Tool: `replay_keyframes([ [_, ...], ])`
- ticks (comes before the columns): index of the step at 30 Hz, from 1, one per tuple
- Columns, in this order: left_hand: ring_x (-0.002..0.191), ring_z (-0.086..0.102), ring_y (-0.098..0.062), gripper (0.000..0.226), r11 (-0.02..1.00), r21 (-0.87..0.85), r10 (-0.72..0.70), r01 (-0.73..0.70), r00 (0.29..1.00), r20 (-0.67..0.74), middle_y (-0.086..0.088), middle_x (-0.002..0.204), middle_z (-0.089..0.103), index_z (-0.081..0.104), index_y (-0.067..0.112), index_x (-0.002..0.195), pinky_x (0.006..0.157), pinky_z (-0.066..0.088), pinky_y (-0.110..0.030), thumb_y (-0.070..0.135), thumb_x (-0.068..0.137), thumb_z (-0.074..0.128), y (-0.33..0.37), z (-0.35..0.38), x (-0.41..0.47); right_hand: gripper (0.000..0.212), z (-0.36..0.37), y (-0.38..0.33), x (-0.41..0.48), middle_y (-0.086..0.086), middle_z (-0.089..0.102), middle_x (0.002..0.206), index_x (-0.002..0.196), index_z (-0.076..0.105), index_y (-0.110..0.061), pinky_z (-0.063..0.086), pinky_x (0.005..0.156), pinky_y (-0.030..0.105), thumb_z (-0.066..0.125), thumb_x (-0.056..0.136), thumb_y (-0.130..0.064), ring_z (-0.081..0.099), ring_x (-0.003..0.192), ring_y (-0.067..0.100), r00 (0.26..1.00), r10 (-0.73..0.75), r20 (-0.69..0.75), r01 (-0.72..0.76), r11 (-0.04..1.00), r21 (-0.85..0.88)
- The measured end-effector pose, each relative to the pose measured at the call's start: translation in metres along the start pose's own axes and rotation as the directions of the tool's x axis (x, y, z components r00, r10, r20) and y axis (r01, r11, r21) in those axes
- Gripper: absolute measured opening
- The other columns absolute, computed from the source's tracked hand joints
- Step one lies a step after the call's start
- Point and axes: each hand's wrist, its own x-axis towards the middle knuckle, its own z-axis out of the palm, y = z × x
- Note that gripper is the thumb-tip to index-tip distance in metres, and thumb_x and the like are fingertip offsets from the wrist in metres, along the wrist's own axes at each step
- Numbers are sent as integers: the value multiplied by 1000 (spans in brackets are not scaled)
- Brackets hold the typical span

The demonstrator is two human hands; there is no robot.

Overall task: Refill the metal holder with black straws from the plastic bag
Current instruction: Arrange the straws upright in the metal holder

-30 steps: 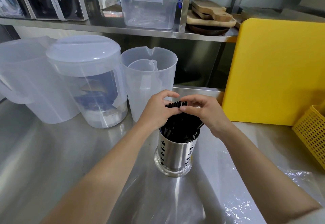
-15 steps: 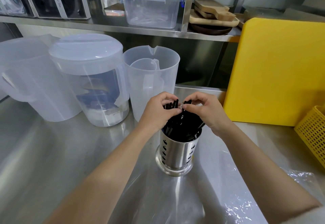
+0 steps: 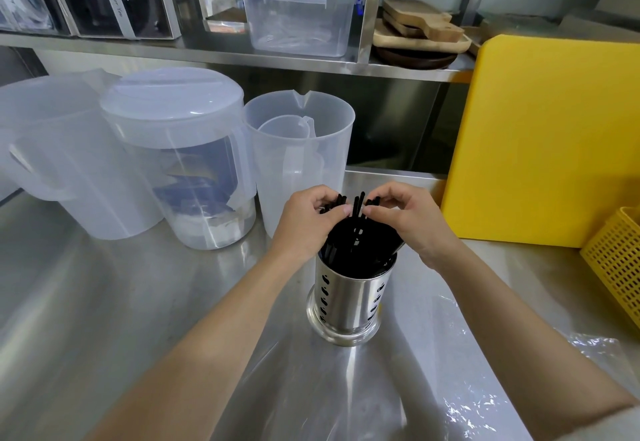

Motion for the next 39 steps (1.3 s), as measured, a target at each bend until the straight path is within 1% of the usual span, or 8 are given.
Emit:
replay_keyframes([
  [6, 82, 65, -16, 5, 999, 28, 44, -44, 999, 24, 1, 81, 69, 70, 19, 79, 82, 52, -32, 15, 81, 67, 8, 0, -3, 9, 0, -2, 0, -4, 57, 84, 78, 60, -21, 53, 76, 35, 63, 83, -15, 58, 90, 22, 999, -11, -40, 7, 994, -108],
  [13, 96, 61, -12, 6, 969, 83, 237, -233, 971, -37, 6, 92, 67, 68, 18, 89, 93, 47, -23, 18, 84, 64, 44, -5, -2, 9, -13, -27, -1, -3, 55, 84, 79, 60, -19, 34, 63, 12, 63, 83, -12, 45, 70, 0, 956, -198, -214, 184, 979, -83],
  [20, 79, 61, -2, 6, 967, 48, 255, -251, 962, -102, 12, 79, 65, 67, 18, 86, 77, 50, -13, 16, 86, 62, 63, -8, -4, 14, -28, -41, -8, -1, 56, 68, 77, 59, -20, 42, 59, 16, 64, 82, -8, 49, 63, 6, 913, -243, -329, 258, 966, 4],
  [24, 80, 65, -3, 14, 939, -47, 307, -340, 893, -328, 11, 80, 65, 55, 26, 83, 77, 52, -17, 15, 91, 53, 87, -23, -6, 16, -50, -62, -18, 4, 55, 62, 74, 53, -21, 40, 46, 18, 59, 83, -9, 49, 50, 7, 796, -247, -552, 360, 927, 105],
  [27, 77, 71, -13, 15, 872, -300, 179, -386, 822, -540, -3, 83, 67, 46, 20, 84, 70, 58, -28, 11, 95, 44, 104, -42, -2, 16, -71, -72, -25, 2, 59, 57, 76, 51, -18, 41, 37, 22, 54, 85, -6, 53, 42, 13, 692, -158, -704, 413, 887, 207],
  [30, 75, 71, -15, 10, 792, -538, -80, -290, 823, -562, -8, 82, 66, 48, 4, 90, 67, 58, -29, 11, 96, 43, 102, -54, 3, 18, -79, -72, -29, -1, 62, 50, 73, 50, -12, 46, 39, 22, 51, 84, 1, 58, 44, 15, 711, 45, -702, 416, 778, 471],
  [35, 78, 67, -22, 18, 416, -909, -450, 27, 875, -180, -17, 93, 63, 48, 3, 112, 55, 60, -36, 3, 96, 40, 80, -49, 2, 21, -63, -56, -40, -1, 70, 64, 79, 64, -14, 54, 49, 22, 51, 88, 0, 64, 60, 11, 885, 119, -449, 168, 819, 548],
  [39, 82, 67, -26, 12, 378, -904, -483, 201, 876, -7, -23, 94, 64, 48, -2, 104, 48, 58, -37, 0, 95, 41, 74, -38, -7, 23, -46, -53, -48, 5, 71, 79, 84, 69, -18, 57, 56, 25, 52, 88, -2, 70, 74, 19, 948, 101, -301, 46, 895, 444],
])
